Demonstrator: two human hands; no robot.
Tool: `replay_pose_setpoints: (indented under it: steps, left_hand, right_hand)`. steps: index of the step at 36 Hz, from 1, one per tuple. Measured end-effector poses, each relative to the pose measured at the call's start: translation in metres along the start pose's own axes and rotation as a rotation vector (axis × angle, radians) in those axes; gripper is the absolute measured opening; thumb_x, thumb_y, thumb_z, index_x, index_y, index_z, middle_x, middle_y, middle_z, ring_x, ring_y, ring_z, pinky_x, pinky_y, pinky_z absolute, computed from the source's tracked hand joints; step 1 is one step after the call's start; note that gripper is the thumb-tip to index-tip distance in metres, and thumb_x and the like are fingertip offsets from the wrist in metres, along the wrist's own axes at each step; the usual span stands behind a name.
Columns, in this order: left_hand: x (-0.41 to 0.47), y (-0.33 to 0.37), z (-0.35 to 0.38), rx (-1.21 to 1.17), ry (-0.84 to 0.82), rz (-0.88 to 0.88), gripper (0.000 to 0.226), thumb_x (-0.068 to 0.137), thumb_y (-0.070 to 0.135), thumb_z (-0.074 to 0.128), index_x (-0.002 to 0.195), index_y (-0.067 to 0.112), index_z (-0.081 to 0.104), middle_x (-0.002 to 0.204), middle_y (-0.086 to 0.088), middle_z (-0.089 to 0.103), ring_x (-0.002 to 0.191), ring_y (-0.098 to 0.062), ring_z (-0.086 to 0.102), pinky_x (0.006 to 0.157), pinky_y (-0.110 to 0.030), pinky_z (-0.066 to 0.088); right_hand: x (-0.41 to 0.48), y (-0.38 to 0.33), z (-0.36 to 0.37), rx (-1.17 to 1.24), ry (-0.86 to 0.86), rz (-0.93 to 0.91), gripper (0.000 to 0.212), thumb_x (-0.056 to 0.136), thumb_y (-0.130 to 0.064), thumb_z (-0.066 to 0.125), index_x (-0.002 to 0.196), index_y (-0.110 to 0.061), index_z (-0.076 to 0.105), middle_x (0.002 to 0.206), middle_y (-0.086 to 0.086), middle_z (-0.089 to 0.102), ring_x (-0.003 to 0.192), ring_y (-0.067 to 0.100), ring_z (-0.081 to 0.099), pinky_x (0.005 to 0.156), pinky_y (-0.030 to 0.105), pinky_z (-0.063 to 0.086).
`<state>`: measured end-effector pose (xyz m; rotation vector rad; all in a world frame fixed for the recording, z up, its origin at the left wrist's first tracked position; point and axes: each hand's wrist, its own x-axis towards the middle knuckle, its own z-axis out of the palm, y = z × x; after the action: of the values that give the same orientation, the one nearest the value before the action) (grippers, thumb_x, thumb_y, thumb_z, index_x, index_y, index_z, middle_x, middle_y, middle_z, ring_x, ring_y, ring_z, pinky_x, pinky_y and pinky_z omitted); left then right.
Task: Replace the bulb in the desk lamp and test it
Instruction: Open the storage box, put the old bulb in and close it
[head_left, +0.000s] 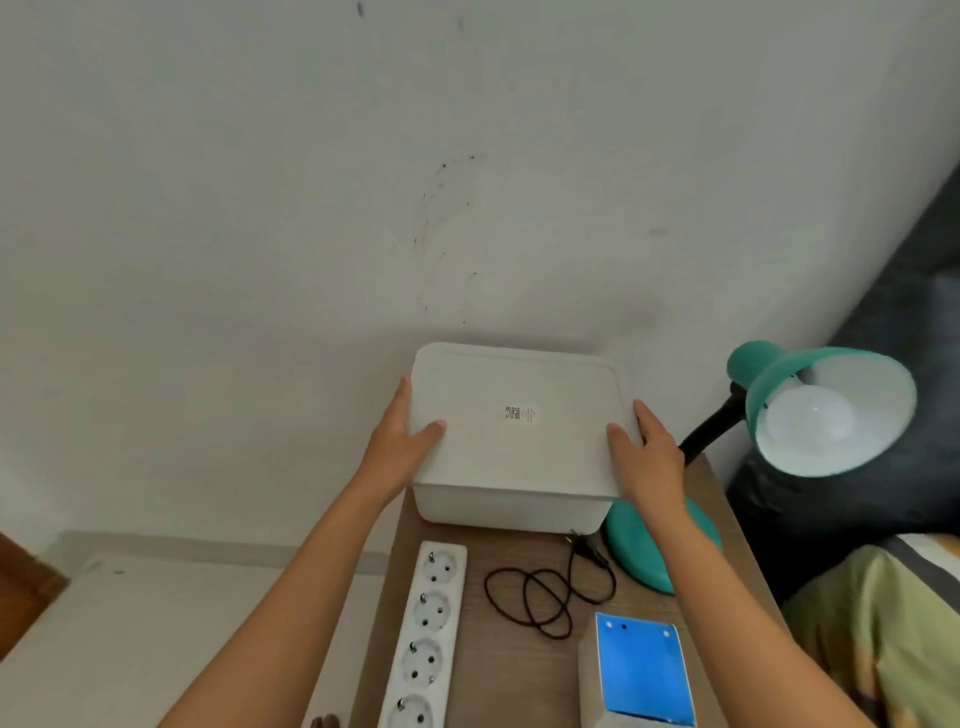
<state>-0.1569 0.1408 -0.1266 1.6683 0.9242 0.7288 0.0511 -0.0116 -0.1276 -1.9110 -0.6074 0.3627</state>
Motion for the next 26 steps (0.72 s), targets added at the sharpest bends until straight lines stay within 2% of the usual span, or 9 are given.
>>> replay_pose_setpoints:
  steps: [3,6,11,16,21,24,26]
  left_hand:
    - [0.006,-0.008,0.003,-0.011,0.015,0.000,0.072,0.093,0.016,0.055,0.149,0.016,0.011,0.154,0.002,0.020,0.137,-0.010,0.025,0.112,-0.027,0.022]
    - [0.014,-0.012,0.004,-0.003,0.039,-0.007,0.070,0.093,0.016,0.055,0.149,0.015,0.013,0.152,0.005,0.023,0.128,-0.002,0.026,0.103,-0.019,0.021]
    - [0.023,-0.010,0.005,0.018,0.022,-0.028,0.065,0.093,0.020,0.054,0.148,0.021,0.020,0.125,0.018,0.034,0.116,-0.001,0.035,0.093,-0.020,0.030]
    - [0.033,-0.010,0.006,0.046,0.037,-0.055,0.064,0.091,0.022,0.056,0.146,0.019,0.024,0.124,0.016,0.036,0.115,-0.004,0.039,0.095,-0.022,0.032]
    - [0.037,-0.010,0.009,0.064,0.084,-0.035,0.050,0.089,0.022,0.056,0.135,0.029,0.039,0.097,0.034,0.043,0.090,0.003,0.050,0.067,-0.009,0.035]
    - [0.039,-0.011,0.011,0.057,0.120,-0.028,0.047,0.088,0.022,0.056,0.133,0.026,0.044,0.090,0.037,0.043,0.079,0.018,0.045,0.063,-0.006,0.034]
    - [0.041,-0.011,0.012,0.063,0.137,-0.024,0.047,0.088,0.022,0.056,0.133,0.024,0.044,0.090,0.034,0.044,0.080,0.015,0.045,0.063,-0.007,0.033]
  right_hand:
    - [0.008,-0.002,0.003,-0.031,0.008,-0.006,0.055,0.094,-0.023,0.049,0.144,-0.010,0.031,0.150,0.007,0.034,0.137,0.021,0.033,0.108,0.023,0.021]
    - [0.014,-0.005,0.006,-0.063,-0.004,-0.005,0.055,0.094,-0.024,0.049,0.144,-0.011,0.031,0.150,0.008,0.035,0.136,0.023,0.035,0.112,0.030,0.024]
    - [0.021,-0.007,0.009,-0.082,0.002,0.016,0.055,0.094,-0.024,0.049,0.144,-0.010,0.032,0.150,0.008,0.035,0.137,0.023,0.033,0.111,0.029,0.023]
    - [0.023,-0.006,0.011,-0.082,0.009,0.034,0.055,0.094,-0.024,0.048,0.144,-0.010,0.032,0.150,0.008,0.035,0.137,0.025,0.033,0.112,0.031,0.024]
    - [0.025,-0.007,0.013,-0.049,0.025,0.044,0.055,0.093,-0.023,0.047,0.144,-0.010,0.031,0.150,0.007,0.034,0.137,0.023,0.033,0.110,0.029,0.025]
    - [0.026,-0.007,0.014,-0.043,0.033,0.049,0.055,0.092,-0.023,0.047,0.144,-0.011,0.032,0.150,0.006,0.036,0.137,0.023,0.035,0.110,0.031,0.028]
    - [0.027,-0.008,0.014,-0.045,0.040,0.052,0.055,0.092,-0.023,0.047,0.144,-0.013,0.032,0.150,0.005,0.036,0.136,0.023,0.035,0.108,0.031,0.029]
